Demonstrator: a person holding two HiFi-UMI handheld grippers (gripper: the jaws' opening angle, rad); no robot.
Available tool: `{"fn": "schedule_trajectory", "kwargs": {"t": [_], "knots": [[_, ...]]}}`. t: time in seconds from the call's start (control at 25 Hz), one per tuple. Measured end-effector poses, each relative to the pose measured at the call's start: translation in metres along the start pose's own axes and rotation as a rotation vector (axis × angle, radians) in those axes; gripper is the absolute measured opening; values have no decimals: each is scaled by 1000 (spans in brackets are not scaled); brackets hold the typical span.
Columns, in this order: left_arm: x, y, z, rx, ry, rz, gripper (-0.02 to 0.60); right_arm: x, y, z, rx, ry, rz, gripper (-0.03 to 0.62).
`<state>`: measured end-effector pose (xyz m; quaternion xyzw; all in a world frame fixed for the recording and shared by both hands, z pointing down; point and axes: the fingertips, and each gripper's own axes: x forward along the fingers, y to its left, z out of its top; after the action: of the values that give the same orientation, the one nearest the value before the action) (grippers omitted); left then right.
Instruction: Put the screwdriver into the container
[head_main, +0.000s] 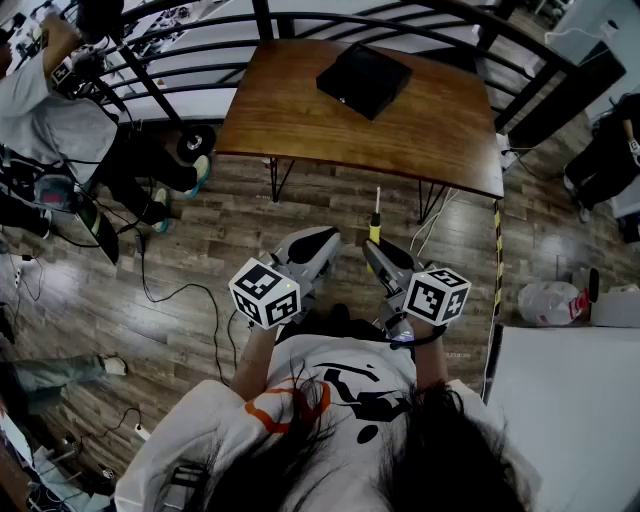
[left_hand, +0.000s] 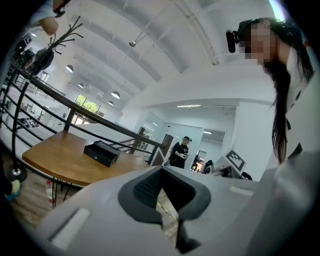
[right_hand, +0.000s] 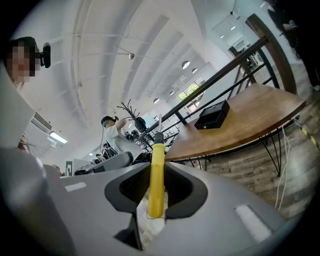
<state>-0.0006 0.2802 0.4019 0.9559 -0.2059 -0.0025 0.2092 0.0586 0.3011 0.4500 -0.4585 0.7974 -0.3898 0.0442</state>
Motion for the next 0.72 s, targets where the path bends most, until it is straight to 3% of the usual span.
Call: {"fn": "schedule_trajectory", "kwargs": {"t": [0.52,0.72], "knots": [[50,4,3,20,1,11,2,-9,-36,28,-18,-6,12,103],[56,13,2,40,-5,70,2,-9,-52,34,-34,11,31,103]]}}
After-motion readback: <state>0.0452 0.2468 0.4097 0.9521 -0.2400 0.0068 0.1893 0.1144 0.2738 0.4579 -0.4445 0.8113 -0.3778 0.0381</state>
